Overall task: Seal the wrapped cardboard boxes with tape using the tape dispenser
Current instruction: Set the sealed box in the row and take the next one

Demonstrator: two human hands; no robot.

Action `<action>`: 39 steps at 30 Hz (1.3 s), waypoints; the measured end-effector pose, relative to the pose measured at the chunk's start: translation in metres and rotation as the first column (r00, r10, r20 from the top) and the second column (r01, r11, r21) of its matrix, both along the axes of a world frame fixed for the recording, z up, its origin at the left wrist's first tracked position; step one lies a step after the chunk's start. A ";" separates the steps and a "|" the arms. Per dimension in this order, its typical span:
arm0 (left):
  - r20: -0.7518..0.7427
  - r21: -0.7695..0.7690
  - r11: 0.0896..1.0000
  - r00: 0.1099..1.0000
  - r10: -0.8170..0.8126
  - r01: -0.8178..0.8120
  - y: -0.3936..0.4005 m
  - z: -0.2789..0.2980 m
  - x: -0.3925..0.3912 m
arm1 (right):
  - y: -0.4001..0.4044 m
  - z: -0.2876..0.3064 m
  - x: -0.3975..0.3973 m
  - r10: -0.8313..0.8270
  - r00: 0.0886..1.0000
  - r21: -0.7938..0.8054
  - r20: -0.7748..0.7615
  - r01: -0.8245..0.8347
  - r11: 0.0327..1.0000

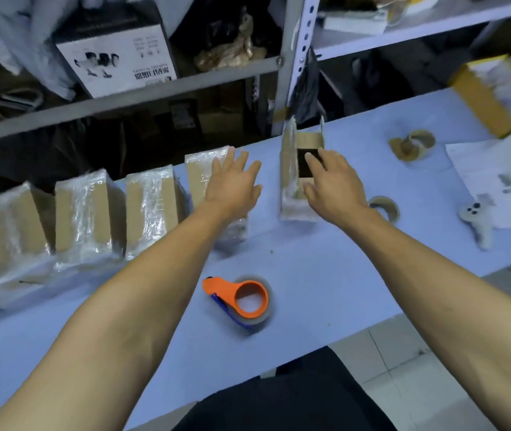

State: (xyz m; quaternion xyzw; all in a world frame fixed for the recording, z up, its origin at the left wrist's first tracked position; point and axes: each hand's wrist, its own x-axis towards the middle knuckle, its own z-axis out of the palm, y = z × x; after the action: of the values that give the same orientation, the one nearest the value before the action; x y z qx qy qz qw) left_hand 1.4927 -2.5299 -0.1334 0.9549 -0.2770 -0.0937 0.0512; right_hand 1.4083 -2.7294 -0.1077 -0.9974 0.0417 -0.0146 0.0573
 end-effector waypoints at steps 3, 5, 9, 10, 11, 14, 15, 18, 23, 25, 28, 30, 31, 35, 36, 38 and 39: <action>-0.004 0.049 0.996 0.997 -0.081 0.081 -0.031 -0.001 0.000 | -0.028 -0.006 -0.008 -0.073 0.997 0.008 -0.036 0.073 0.997; -0.021 0.061 0.991 0.993 -0.120 0.121 -0.051 -0.004 0.001 | -0.040 -0.014 -0.006 -0.081 0.995 0.035 -0.059 0.084 0.996; -0.104 0.066 0.979 0.977 -0.185 0.193 -0.076 -0.016 0.004 | -0.054 -0.035 0.005 0.036 0.994 0.149 -0.103 -0.020 0.989; -0.125 0.047 0.979 0.974 -0.189 0.196 -0.079 -0.021 0.007 | -0.057 -0.041 0.009 0.077 0.992 0.219 -0.096 -0.054 0.974; -0.158 -0.019 0.985 0.973 -0.171 0.170 -0.082 -0.026 0.009 | -0.061 -0.047 0.012 0.104 0.991 0.306 -0.081 -0.075 0.949; -0.306 -0.361 0.920 0.951 0.037 -0.152 -0.094 -0.041 0.012 | -0.069 -0.060 0.023 0.007 0.999 0.584 -0.035 0.015 0.812; -0.355 -0.457 0.837 0.924 0.140 -0.302 -0.100 -0.045 0.011 | -0.071 -0.064 0.027 -0.051 0.998 0.637 -0.035 0.062 0.768; -0.559 -0.554 0.528 0.757 0.338 -0.644 -0.122 -0.057 0.003 | -0.076 -0.077 0.039 -0.165 0.979 0.681 -0.122 0.203 0.703; -0.756 -0.465 0.335 0.564 0.333 -0.820 -0.137 -0.074 -0.009 | -0.081 -0.093 0.040 -0.108 0.913 0.837 -0.394 0.405 0.368; -0.776 -0.480 0.331 0.569 0.273 -0.813 -0.136 -0.078 -0.007 | -0.078 -0.097 0.040 -0.110 0.924 0.864 -0.366 0.381 0.330; -0.808 -0.499 0.314 0.565 0.169 -0.808 -0.134 -0.079 -0.004 | -0.075 -0.096 0.043 -0.119 0.921 0.869 -0.372 0.390 0.305; -0.829 -0.496 0.283 0.544 0.127 -0.821 -0.132 -0.078 -0.004 | -0.073 -0.094 0.042 -0.146 0.913 0.851 -0.380 0.407 0.332; -0.840 -0.489 0.259 0.530 0.116 -0.833 -0.131 -0.077 -0.005 | -0.073 -0.093 0.039 -0.160 0.912 0.843 -0.379 0.411 0.347; -0.857 -0.479 0.231 0.508 0.087 -0.847 -0.116 -0.066 -0.014 | -0.077 -0.087 0.025 -0.198 0.903 0.843 -0.380 0.427 0.328; -0.861 -0.477 0.241 0.504 0.065 -0.845 -0.110 -0.061 -0.018 | -0.080 -0.083 0.023 -0.224 0.903 0.840 -0.367 0.425 0.339; -0.862 -0.482 0.309 0.507 0.000 -0.820 -0.095 -0.046 -0.026 | -0.089 -0.070 0.021 -0.294 0.908 0.831 -0.298 0.399 0.389; -0.854 -0.494 0.371 0.518 -0.040 -0.786 -0.087 -0.037 -0.031 | -0.093 -0.061 0.020 -0.329 0.907 0.834 -0.263 0.385 0.394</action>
State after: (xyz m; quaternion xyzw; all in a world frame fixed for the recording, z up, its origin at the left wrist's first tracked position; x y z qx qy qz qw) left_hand 1.4619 -2.6166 -0.1704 0.6914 0.0255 -0.3133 0.6505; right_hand 1.4284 -2.8221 -0.1682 -0.7947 0.2573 0.0241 0.5492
